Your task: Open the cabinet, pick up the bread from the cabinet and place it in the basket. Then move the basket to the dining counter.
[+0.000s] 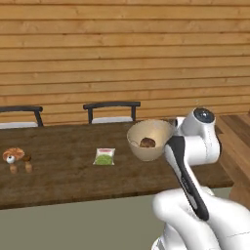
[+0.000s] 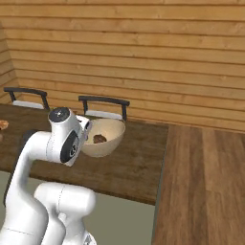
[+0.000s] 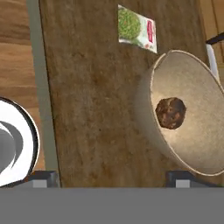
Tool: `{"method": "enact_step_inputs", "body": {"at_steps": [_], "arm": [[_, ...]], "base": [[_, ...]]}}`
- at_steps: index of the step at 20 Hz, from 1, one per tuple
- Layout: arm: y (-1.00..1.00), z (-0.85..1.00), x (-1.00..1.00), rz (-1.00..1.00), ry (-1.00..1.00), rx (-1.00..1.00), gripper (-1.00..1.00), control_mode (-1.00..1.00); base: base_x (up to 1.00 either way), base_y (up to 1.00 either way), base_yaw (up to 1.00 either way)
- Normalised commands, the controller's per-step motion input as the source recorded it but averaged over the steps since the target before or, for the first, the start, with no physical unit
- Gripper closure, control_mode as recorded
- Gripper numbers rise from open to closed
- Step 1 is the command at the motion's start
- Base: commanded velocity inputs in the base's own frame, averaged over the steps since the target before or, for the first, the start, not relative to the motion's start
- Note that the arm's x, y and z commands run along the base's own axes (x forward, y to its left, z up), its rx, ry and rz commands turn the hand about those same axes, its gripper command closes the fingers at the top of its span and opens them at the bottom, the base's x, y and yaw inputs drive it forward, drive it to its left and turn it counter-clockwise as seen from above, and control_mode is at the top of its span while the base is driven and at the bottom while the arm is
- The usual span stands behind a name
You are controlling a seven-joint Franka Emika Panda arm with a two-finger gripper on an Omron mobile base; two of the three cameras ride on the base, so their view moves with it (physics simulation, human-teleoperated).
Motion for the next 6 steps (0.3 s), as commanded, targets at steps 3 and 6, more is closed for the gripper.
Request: {"method": "enact_step_inputs", "body": {"at_steps": [3,6], "arm": [[0.14,0.22,-1.00,-0.59,0.00,0.30,-1.00,-1.00],[0.05,0.35,-1.00,-0.56,-0.06,0.32,-1.00,-1.00]], "base": [[0.00,0.00,0.00],[0.00,0.00,0.00]]}}
